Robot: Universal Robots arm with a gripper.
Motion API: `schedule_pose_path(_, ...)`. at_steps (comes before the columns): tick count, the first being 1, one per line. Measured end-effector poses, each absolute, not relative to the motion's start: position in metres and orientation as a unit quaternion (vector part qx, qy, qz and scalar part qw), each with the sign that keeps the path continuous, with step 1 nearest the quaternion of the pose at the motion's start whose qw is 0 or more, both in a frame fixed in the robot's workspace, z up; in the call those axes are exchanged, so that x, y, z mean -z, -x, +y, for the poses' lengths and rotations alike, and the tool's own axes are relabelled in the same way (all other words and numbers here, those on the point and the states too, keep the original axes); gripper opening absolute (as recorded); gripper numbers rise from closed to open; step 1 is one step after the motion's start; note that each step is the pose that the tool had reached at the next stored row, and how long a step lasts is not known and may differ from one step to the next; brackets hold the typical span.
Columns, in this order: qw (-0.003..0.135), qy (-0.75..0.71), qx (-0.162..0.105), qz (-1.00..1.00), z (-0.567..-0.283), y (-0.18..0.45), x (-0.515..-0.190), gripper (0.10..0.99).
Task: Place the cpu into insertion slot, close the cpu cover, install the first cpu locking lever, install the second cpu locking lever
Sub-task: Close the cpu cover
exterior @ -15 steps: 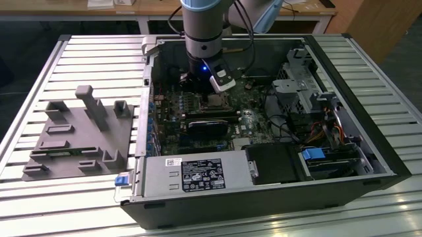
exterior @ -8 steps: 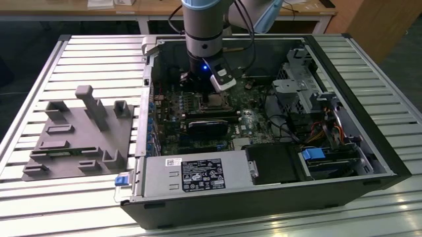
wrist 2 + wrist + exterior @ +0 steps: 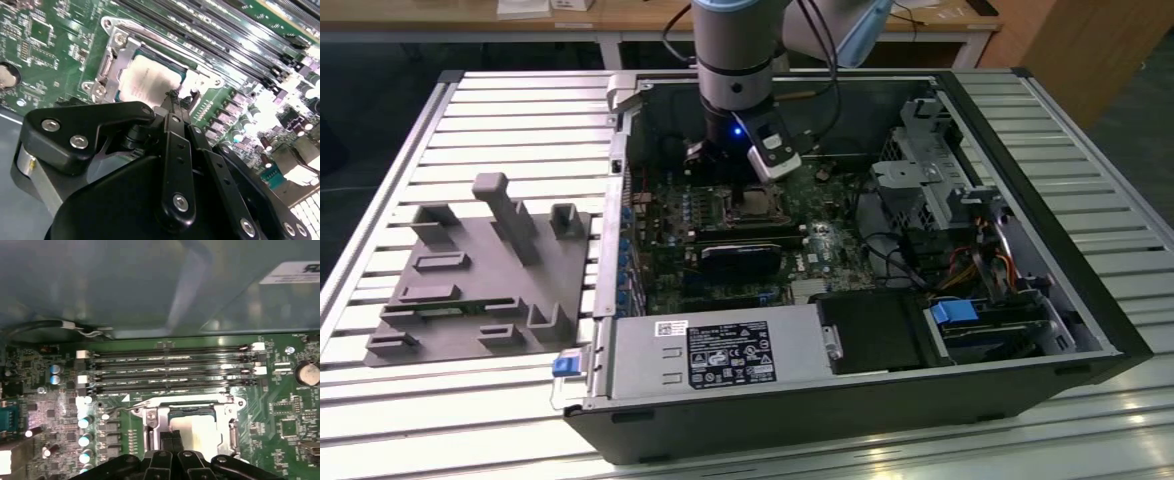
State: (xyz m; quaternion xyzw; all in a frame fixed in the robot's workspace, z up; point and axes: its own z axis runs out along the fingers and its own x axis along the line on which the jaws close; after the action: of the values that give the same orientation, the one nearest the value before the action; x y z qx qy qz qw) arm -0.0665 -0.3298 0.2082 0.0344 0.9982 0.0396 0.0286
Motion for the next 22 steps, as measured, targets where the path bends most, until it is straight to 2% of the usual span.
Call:
schedule_pose_path(11,0.027,-0.034,-0.031,0.999,-0.33,0.046,-0.209,0.106)
schedule_pose_path(22,0.027,-0.034,-0.031,0.999,-0.33,0.046,-0.23,0.106)
